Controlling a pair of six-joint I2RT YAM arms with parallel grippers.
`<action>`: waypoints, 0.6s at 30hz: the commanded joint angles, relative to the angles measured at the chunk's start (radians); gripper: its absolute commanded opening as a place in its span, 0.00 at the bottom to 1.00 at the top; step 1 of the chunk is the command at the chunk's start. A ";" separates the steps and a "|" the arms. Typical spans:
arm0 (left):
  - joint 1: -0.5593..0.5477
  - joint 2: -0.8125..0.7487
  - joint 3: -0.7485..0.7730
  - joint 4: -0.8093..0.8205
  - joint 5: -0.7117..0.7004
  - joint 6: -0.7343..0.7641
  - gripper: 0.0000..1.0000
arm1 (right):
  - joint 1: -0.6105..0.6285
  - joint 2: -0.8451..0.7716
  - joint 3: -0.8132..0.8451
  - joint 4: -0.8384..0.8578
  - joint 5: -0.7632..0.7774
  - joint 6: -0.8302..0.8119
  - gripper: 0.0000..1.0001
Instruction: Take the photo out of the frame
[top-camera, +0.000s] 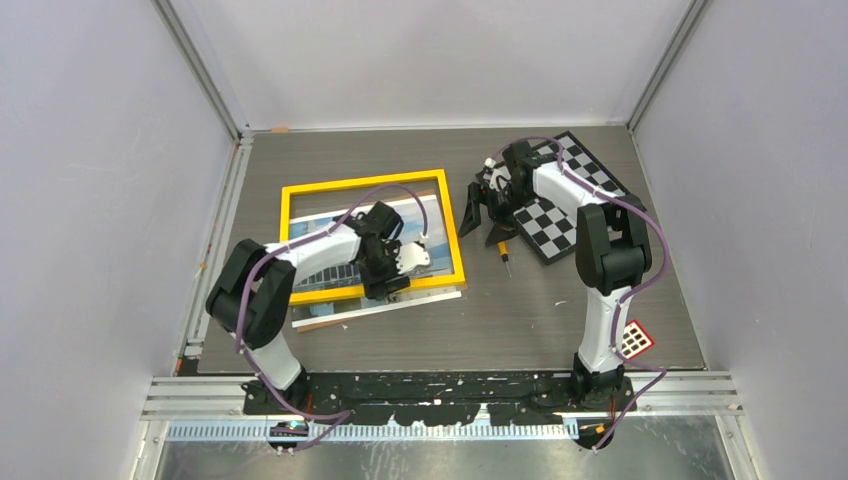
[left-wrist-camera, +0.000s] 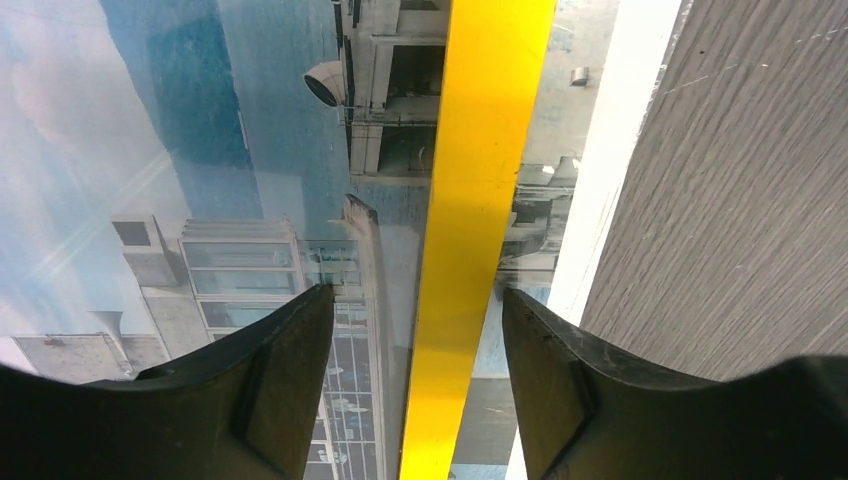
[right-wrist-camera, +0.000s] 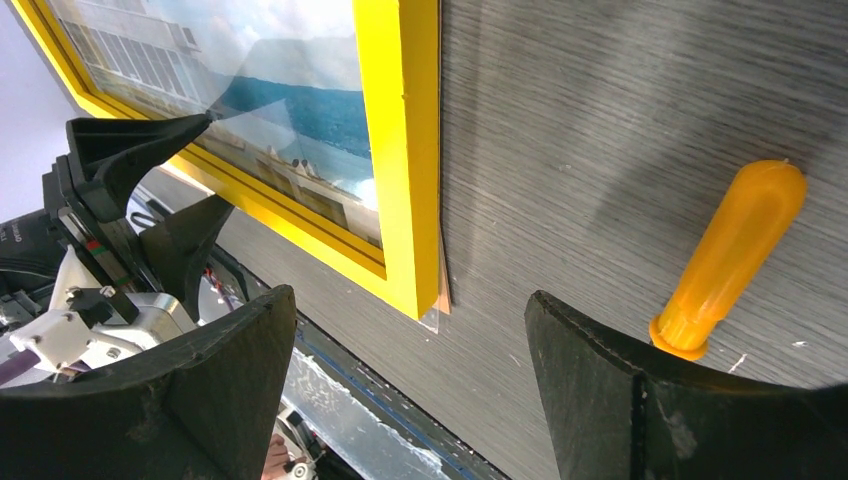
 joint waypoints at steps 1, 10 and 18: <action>0.010 0.045 0.031 -0.038 0.040 0.014 0.66 | 0.000 -0.020 -0.002 0.016 -0.006 0.008 0.88; -0.021 -0.052 -0.058 -0.034 0.050 0.060 0.86 | 0.001 -0.020 -0.015 0.025 -0.008 0.013 0.88; -0.035 -0.046 -0.090 0.012 -0.009 0.036 0.92 | 0.002 -0.012 -0.004 0.031 -0.012 0.023 0.88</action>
